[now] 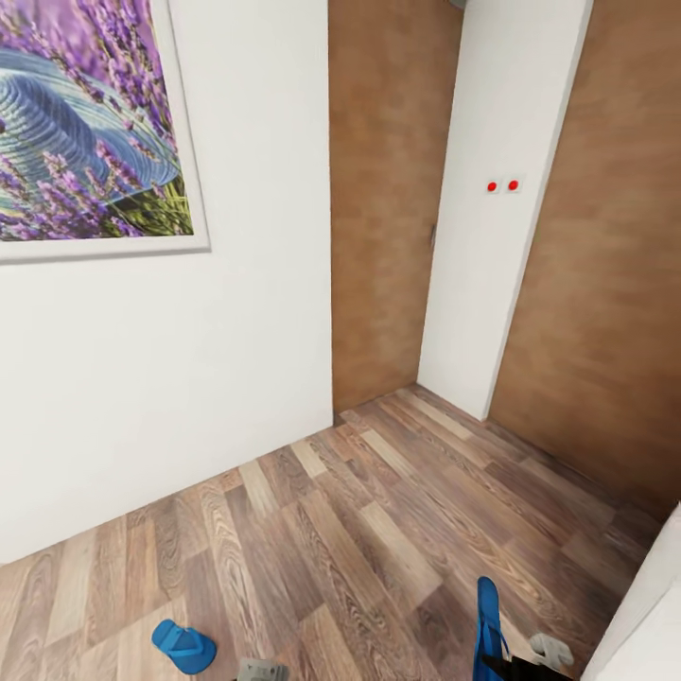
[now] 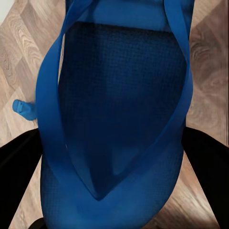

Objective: In the bedroom, move the book from the bed onto either nightstand, and place the two sandals side by side next to the bed.

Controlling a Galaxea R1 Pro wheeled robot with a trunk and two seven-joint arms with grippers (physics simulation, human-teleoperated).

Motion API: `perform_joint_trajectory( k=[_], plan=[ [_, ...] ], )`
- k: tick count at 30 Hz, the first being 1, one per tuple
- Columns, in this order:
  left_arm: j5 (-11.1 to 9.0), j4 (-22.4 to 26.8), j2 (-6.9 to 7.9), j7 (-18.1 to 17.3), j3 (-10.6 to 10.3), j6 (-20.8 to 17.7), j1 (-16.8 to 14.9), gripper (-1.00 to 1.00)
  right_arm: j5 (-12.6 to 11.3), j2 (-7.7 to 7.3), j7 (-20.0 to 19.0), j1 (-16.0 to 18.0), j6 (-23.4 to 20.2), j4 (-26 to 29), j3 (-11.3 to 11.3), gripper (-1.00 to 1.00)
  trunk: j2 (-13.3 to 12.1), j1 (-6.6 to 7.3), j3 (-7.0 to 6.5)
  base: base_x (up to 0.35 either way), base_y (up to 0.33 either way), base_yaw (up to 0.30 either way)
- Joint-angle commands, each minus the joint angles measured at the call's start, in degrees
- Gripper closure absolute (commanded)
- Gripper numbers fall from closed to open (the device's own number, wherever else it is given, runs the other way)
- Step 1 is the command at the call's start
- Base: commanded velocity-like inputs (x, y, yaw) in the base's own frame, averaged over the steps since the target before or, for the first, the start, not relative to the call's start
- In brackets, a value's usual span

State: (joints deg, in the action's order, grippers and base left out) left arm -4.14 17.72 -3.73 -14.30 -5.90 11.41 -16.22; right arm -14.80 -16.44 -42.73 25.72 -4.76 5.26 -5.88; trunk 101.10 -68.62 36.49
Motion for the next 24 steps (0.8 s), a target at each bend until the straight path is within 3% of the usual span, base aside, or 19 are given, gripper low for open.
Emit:
perform_joint_trajectory(
  k=[1,10,19,24],
  plan=[
    [-0.43,-0.05,0.04,-0.03,-0.34,0.2,-0.04,-1.0,-0.14,0.0,-0.26,0.03,-0.52,0.01,-0.54,1.0,0.03,0.01,0.05,0.0,0.0,-0.284],
    [-0.43,-0.05,0.04,-0.03,-0.34,0.2,-0.04,-1.0,-0.14,0.0,-0.25,0.03,-0.52,0.01,-0.54,1.0,0.03,0.01,0.05,0.0,0.0,-0.264],
    [-0.43,-0.05,0.04,0.02,-0.34,0.2,-0.04,-1.0,-0.14,0.0,-0.32,0.03,-0.52,0.01,-0.54,1.0,0.03,0.01,0.05,0.001,0.0,-0.029],
    [-0.43,-0.05,0.04,0.06,-0.34,0.2,-0.03,-1.0,-0.13,0.08,-0.31,0.03,-0.52,0.01,-0.54,1.0,0.03,0.01,0.05,0.174,0.0,-0.001]
  ],
)
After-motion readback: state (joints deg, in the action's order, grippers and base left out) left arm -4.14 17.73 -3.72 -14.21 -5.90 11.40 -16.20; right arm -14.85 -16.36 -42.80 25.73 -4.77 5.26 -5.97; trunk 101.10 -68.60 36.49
